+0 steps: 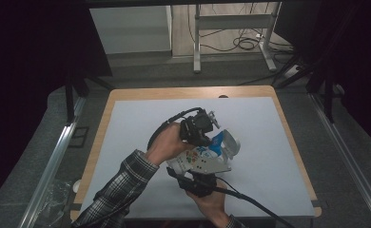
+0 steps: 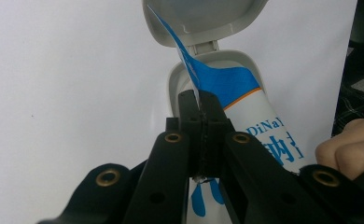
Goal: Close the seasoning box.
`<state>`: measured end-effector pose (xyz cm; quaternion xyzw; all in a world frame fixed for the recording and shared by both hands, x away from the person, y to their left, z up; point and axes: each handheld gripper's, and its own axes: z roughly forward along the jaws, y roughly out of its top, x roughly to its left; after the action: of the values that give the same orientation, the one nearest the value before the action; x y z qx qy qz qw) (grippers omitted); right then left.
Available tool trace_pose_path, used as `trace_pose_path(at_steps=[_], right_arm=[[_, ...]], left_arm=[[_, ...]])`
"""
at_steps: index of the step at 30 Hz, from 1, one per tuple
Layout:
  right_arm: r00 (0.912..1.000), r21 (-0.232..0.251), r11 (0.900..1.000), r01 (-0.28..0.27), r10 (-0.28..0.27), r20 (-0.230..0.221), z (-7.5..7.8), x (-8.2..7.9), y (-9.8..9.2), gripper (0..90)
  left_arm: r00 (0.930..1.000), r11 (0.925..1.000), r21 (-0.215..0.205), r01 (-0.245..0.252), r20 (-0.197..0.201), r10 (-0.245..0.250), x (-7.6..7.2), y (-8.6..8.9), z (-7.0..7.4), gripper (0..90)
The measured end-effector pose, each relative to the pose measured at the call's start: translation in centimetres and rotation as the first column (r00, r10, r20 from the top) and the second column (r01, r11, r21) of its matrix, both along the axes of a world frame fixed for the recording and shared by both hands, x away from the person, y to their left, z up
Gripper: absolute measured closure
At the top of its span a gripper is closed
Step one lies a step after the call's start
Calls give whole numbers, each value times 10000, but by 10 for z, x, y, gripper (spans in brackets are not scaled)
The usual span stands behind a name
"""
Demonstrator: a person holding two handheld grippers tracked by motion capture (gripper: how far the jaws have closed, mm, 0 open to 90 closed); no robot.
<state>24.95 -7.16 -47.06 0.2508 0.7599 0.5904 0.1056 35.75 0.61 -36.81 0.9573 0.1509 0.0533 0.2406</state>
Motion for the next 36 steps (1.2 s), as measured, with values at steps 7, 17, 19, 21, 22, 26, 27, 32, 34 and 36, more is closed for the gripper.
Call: trace_pose_path(at_steps=[7, 17, 19, 21, 22, 26, 27, 32, 34, 36], right_arm=[[10000, 27, 10000, -1, 1, 13, 0, 0, 1, 712], [10000, 40, 10000, -5, 5, 33, 1, -1, 1, 712], [10000, 48, 10000, -1, 1, 42, 1, 0, 1, 712], [10000, 60, 10000, 6, -6, 33, 2, 0, 1, 712], [10000, 62, 10000, 10, -11, 38, 2, 0, 1, 712], [10000, 80, 10000, 12, -12, 46, 2, 0, 1, 712], [10000, 74, 10000, 7, -8, 67, 2, 0, 1, 712], [10000, 77, 10000, 12, -12, 68, 3, 0, 1, 712], [10000, 79, 10000, 19, -20, 62, 3, 0, 1, 712], [10000, 85, 10000, 26, -27, 88, 4, 0, 1, 712]], left_arm=[[10000, 10000, 9, -10, 5, 10, 0, 0, 1, 900], [10000, 10000, 35, -16, -10, 16, 0, 0, 2, 900], [10000, 10000, 36, -30, -3, 30, 0, 0, 2, 900], [10000, 10000, 51, -42, -2, 42, 0, 0, 2, 900], [10000, 10000, 55, -22, 4, 22, 0, 0, 2, 900], [10000, 10000, 91, -17, -16, 17, 0, -1, 3, 900], [10000, 10000, 91, -14, -23, 14, -1, -1, 3, 900], [10000, 10000, 70, -26, -13, 26, -1, -2, 3, 900], [10000, 10000, 72, -31, -15, 31, -1, -2, 4, 900], [10000, 10000, 69, -23, 0, 23, -1, -2, 4, 900]])
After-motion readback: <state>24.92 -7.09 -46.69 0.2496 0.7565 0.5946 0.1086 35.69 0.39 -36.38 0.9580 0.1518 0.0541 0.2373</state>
